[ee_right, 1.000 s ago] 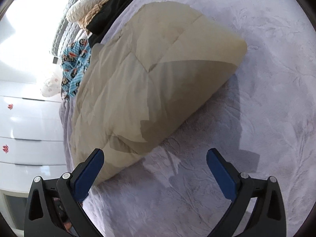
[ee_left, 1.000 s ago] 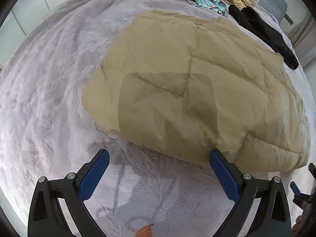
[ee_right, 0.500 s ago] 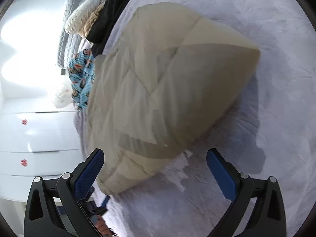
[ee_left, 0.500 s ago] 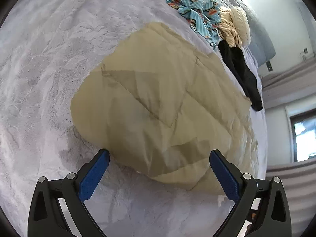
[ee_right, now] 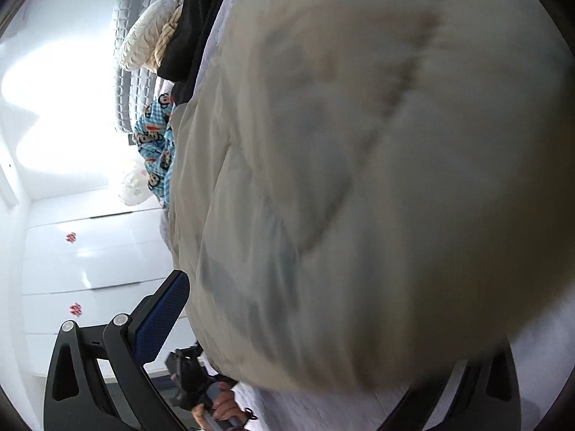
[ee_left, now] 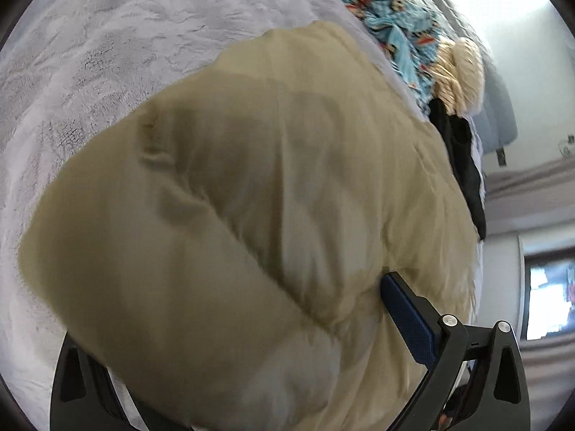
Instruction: Fold large clothes
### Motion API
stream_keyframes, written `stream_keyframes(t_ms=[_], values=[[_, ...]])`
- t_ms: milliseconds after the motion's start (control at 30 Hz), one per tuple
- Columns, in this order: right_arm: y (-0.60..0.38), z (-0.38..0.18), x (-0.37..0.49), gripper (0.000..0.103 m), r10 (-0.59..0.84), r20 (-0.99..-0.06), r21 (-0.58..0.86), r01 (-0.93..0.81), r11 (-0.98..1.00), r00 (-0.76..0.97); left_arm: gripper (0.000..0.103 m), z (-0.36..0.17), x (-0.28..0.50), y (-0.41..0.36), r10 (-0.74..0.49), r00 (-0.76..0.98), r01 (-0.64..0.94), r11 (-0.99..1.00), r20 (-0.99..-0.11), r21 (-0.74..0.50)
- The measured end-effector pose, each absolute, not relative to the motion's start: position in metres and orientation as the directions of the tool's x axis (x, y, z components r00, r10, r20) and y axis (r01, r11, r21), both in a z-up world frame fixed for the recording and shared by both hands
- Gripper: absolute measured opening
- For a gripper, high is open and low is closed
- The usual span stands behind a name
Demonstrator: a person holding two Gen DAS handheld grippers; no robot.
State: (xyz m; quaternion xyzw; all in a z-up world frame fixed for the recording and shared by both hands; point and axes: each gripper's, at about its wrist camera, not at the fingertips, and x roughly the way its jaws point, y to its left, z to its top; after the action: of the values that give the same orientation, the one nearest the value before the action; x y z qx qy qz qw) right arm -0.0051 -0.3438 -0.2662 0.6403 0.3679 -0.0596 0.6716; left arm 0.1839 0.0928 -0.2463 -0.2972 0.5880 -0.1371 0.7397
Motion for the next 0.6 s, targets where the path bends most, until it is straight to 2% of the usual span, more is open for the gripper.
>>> stream_keyframes(t_ms=[67, 133, 167, 200, 267, 300, 400, 600], values=[[-0.345, -0.271, -0.002, 0.103, 0.383, -0.573, 0.813, 0.56, 0.157, 0.725, 0.049, -0.241, 0.187, 0.092, -0.561, 0.286, -0.14, 0.778, -0.777, -0.613], [-0.345, -0.271, -0.004, 0.101, 0.377, -0.569, 0.814, 0.564, 0.137, 0.73, 0.027, -0.231, 0.188, 0.087, -0.574, 0.296, -0.107, 0.774, -0.764, -0.624], [-0.345, -0.27, -0.005, 0.09, 0.374, -0.572, 0.812, 0.569, 0.131, 0.73, 0.021, -0.223, 0.186, 0.085, -0.562, 0.308, -0.077, 0.789, -0.768, -0.609], [-0.346, -0.27, -0.007, 0.058, 0.372, -0.579, 0.806, 0.578, 0.128, 0.726, 0.02, -0.212, 0.183, 0.081, -0.549, 0.325, -0.031, 0.808, -0.77, -0.588], [-0.347, -0.27, -0.01, 0.036, 0.386, -0.572, 0.808, 0.579, 0.111, 0.724, 0.017, -0.192, 0.175, 0.075, -0.528, 0.354, 0.031, 0.831, -0.771, -0.555], [-0.347, -0.267, -0.011, 0.028, 0.384, -0.567, 0.812, 0.572, 0.114, 0.729, 0.017, -0.184, 0.172, 0.073, -0.52, 0.368, 0.054, 0.84, -0.771, -0.54], [-0.346, -0.249, -0.011, 0.023, 0.382, -0.573, 0.817, 0.546, 0.189, 0.725, 0.017, -0.158, 0.153, 0.072, -0.511, 0.403, 0.117, 0.852, -0.759, -0.511], [-0.34, -0.218, -0.028, 0.021, 0.419, -0.551, 0.835, 0.481, 0.269, 0.722, 0.017, -0.129, 0.119, 0.08, -0.504, 0.423, 0.165, 0.86, -0.753, -0.483]])
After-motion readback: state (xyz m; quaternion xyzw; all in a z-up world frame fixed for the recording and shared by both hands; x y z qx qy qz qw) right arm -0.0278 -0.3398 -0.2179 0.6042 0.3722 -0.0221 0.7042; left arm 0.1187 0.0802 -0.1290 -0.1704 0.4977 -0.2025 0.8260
